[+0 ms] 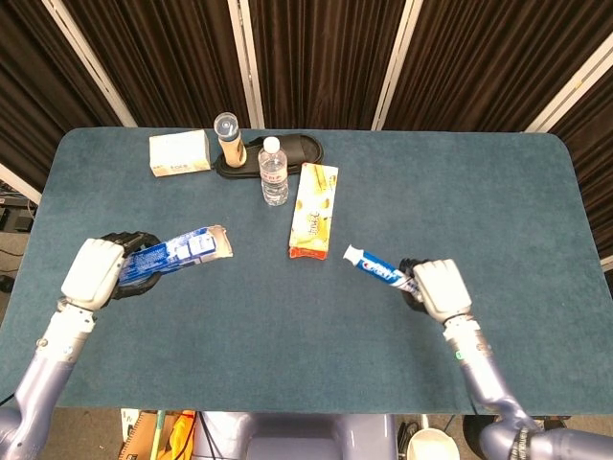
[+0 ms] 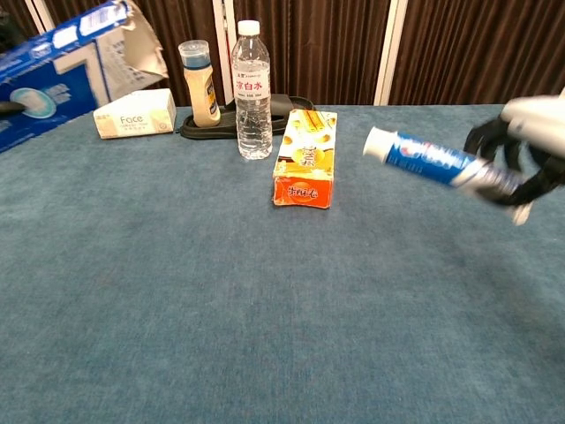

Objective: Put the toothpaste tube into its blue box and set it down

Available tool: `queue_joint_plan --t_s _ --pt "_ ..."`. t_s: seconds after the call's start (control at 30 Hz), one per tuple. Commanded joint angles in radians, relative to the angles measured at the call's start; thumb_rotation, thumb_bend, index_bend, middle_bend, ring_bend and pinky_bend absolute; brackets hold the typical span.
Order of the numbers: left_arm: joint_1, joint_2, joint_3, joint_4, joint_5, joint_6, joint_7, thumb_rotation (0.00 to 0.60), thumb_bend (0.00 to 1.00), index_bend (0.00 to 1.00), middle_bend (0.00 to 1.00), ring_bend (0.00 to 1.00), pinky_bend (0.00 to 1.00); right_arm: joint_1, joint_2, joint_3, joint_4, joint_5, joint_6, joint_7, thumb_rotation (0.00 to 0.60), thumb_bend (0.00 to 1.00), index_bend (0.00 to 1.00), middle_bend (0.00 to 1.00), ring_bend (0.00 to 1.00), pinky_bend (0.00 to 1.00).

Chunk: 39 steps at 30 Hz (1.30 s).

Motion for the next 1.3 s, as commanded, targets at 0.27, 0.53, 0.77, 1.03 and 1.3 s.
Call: queue_joint_plan --t_s 0.27,0.53,0.77,1.03,1.3 --pt "-0.111 -0.101 -0.015 0.160 0.083 -0.073 -0.042 0.600 0.37 0.41 0.55 0.50 0.53 -0.003 0.290 0.064 0.102 -0.367 0.168 0.228 0.600 0.56 0.85 0.83 0.77 0.74" --pt "-0.157 -0.169 -0.027 0.185 0.080 -0.096 0.004 0.600 0.37 0.41 0.55 0.50 0.53 0.017 0.409 0.093 0.204 -0.529 0.259 0.235 0.600 0.56 0.85 0.83 0.77 0.74" --pt "-0.176 -0.242 -0.061 0.201 0.084 -0.041 0.028 0.600 0.37 0.41 0.55 0.50 0.53 0.022 0.408 0.094 0.280 -0.621 0.324 0.200 0.600 0.56 0.85 0.83 0.77 0.74" --pt "-0.200 -0.384 -0.101 0.287 0.082 0.047 0.027 0.600 0.37 0.41 0.55 0.50 0.53 0.060 0.405 0.078 0.419 -0.780 0.380 0.125 0.600 0.56 0.85 0.83 0.77 0.74" --pt "-0.221 -0.517 -0.110 0.393 0.076 0.094 -0.041 0.600 0.37 0.40 0.55 0.50 0.53 0.063 0.405 0.086 0.434 -0.764 0.388 0.125 0.600 0.56 0.85 0.83 0.77 0.74"
